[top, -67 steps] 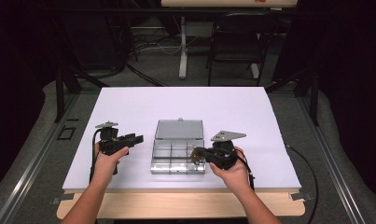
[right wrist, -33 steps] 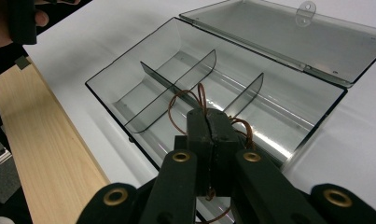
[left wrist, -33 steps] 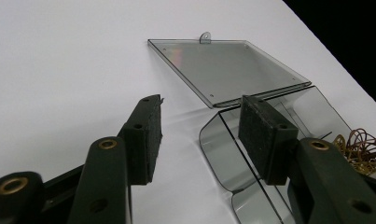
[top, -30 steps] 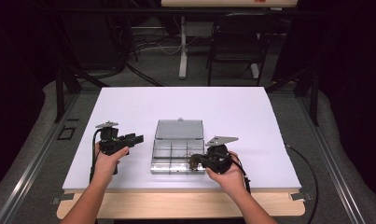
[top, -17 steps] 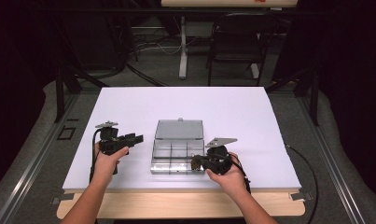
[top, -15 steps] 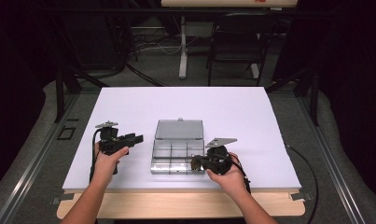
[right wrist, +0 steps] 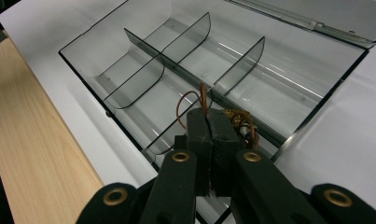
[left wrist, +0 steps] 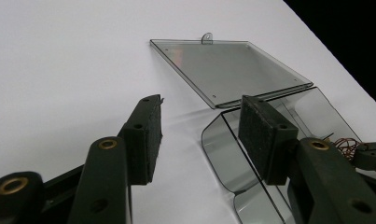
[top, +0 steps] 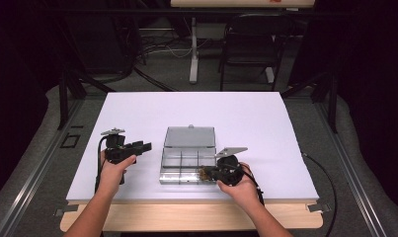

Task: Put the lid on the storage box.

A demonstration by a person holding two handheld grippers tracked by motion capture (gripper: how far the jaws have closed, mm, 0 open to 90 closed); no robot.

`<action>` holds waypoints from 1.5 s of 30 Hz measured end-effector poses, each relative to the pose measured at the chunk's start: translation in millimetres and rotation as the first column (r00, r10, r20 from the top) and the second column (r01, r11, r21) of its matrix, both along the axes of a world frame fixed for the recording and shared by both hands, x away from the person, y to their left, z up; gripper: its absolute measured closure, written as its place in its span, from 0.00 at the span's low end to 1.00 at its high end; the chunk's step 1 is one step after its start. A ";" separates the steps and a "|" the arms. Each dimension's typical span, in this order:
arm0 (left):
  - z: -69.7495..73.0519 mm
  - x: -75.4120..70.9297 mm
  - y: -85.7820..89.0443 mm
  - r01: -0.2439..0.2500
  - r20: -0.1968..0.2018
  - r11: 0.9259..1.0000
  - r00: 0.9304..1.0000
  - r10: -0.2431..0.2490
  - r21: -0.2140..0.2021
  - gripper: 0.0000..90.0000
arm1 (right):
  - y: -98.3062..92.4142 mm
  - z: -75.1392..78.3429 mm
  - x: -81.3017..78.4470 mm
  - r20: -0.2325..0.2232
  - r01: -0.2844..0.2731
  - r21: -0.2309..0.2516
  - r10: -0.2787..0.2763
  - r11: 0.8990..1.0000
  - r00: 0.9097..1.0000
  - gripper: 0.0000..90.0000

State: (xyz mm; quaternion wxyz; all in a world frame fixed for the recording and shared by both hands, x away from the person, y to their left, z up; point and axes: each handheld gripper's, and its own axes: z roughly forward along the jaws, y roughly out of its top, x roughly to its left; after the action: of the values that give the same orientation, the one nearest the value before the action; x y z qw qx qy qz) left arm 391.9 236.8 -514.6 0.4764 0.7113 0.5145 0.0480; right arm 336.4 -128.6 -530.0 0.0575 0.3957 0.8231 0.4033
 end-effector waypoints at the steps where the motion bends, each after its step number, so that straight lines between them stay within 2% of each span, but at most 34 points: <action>1: 0.0 0.0 -0.1 0.000 0.000 1.000 1.000 0.000 0.000 0.55 | 1.0 -0.6 -0.2 -0.002 0.002 0.000 -0.002 1.000 1.000 0.99; 3: -0.2 0.0 -0.3 0.000 -0.001 1.000 1.000 0.000 -0.001 0.55 | 2.3 -1.4 0.3 -0.006 -0.008 -0.008 0.008 1.000 1.000 0.99; 4: -0.3 0.1 -0.3 0.000 -0.001 1.000 1.000 0.000 -0.002 0.55 | 4.1 -2.7 0.3 -0.005 -0.006 0.005 0.006 1.000 1.000 0.99; 8: -0.2 -0.1 -0.3 0.000 0.000 1.000 1.000 0.000 -0.001 0.55 | 7.2 -4.1 0.3 -0.012 -0.024 -0.018 0.023 1.000 1.000 0.99; 10: -0.4 0.0 0.2 0.000 -0.001 1.000 1.000 0.000 0.001 0.55 | 8.3 -5.8 0.8 -0.010 -0.018 -0.008 0.018 1.000 1.000 0.99; 14: -0.6 0.0 0.4 0.001 -0.001 1.000 1.000 -0.001 0.002 0.55 | 7.5 -6.5 2.8 -0.013 -0.013 -0.020 0.013 1.000 1.000 0.97; 17: -0.8 0.0 0.5 0.001 -0.001 1.000 1.000 -0.001 0.001 0.55 | 7.8 -8.7 4.1 -0.013 0.001 0.000 -0.001 1.000 1.000 0.95; 22: -0.2 -0.2 0.9 0.001 0.001 1.000 1.000 -0.001 0.001 0.55 | 6.5 -6.7 3.8 -0.014 0.003 0.005 -0.003 1.000 1.000 0.89; 23: 0.0 -0.2 0.9 0.003 -0.001 1.000 1.000 -0.003 0.002 0.55 | 5.2 -5.6 3.8 -0.004 0.003 0.009 -0.003 1.000 1.000 0.87; 29: -0.5 0.0 -0.2 -0.001 -0.002 1.000 1.000 0.001 0.001 0.55 | -4.6 1.9 3.3 0.013 0.031 0.072 -0.032 0.997 0.999 0.81; 30: -0.5 -0.1 -0.3 -0.001 -0.002 1.000 1.000 0.001 0.000 0.55 | -6.6 3.0 3.5 0.014 0.040 0.098 -0.041 0.994 0.999 0.80; 34: -0.1 -0.6 -0.3 0.001 0.000 1.000 1.000 -0.001 0.001 0.55 | -13.9 6.5 6.0 0.030 0.062 0.112 -0.066 0.992 0.997 0.75; 38: -0.1 -1.0 0.4 0.000 0.005 1.000 1.000 0.000 0.005 0.55 | -19.0 6.8 9.0 0.046 0.084 0.129 -0.091 0.988 0.995 0.66; 45: 0.3 -0.5 -1.6 0.008 0.007 1.000 1.000 -0.008 0.010 0.55 | -23.5 5.5 11.2 0.055 0.104 0.128 -0.112 0.986 0.992 0.57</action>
State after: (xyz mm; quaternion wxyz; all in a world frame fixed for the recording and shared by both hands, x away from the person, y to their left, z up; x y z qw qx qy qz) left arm 391.4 235.2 -514.3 0.4750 0.7156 0.5095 0.0512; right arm 347.6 -152.1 -524.4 0.0801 0.4299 0.7714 0.4623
